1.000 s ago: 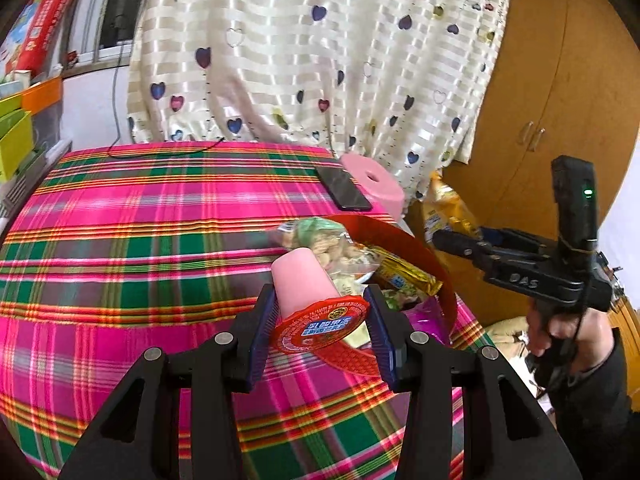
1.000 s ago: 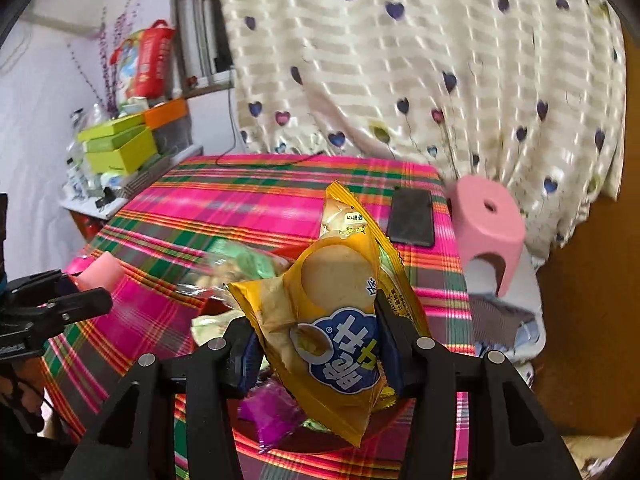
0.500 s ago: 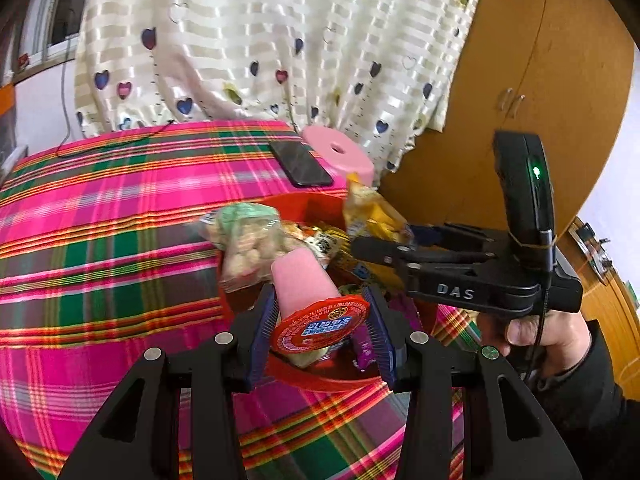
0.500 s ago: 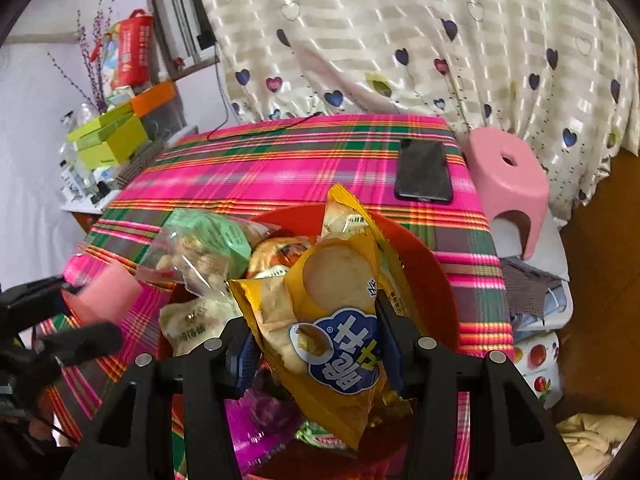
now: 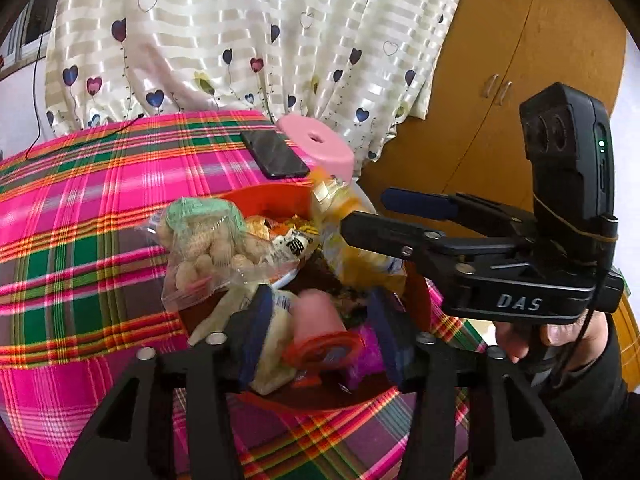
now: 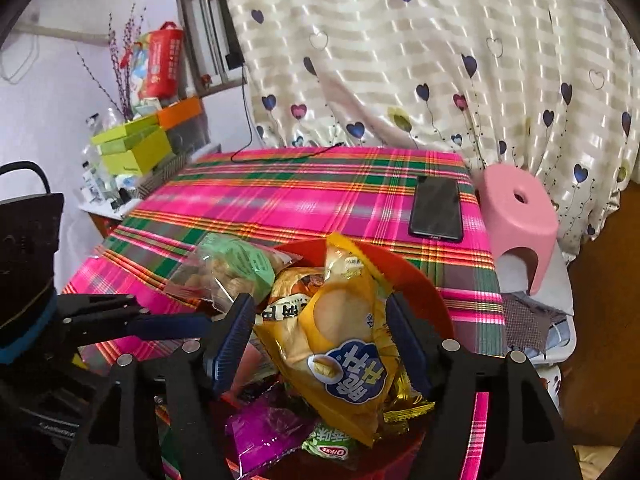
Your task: Organize snacks
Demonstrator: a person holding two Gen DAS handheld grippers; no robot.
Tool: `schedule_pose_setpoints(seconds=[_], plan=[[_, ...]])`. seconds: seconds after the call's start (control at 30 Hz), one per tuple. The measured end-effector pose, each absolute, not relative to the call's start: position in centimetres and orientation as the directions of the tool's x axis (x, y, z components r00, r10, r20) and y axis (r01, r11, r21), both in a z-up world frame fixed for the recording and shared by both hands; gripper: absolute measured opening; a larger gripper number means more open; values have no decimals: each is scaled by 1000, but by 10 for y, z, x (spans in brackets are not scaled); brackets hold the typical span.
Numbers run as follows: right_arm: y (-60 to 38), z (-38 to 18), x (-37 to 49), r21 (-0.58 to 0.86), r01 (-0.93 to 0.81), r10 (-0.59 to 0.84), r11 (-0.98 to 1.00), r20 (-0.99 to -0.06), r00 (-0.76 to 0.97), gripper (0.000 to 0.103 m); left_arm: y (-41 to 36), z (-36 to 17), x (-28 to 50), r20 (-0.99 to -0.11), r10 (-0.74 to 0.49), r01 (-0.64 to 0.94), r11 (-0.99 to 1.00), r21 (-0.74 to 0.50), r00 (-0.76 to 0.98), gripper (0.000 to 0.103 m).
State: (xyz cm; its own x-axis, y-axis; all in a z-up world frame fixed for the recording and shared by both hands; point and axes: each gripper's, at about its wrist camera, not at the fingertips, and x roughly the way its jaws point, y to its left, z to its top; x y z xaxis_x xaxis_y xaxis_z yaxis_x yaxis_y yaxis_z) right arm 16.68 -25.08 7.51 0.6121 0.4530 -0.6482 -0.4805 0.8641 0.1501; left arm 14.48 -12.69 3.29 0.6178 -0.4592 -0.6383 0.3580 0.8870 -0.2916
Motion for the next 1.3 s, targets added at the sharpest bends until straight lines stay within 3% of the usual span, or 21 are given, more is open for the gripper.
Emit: schedule_pose_setpoints(seconds=[0.8,1.13,1.3], plan=[[-265,85,102,190,-353,383,916,-671,635,68,-105,39,100,-673,-305,220,952,-212,674,57],[-262,81,82,184,-347,373,920,-690,621,82,-104,38,89,-673,-312,213,950,-227,670,57],[-257,78,76,181,-368,383,912,-698,606,82,-104,37,86,-680,-310,208,951,-230,665,57]])
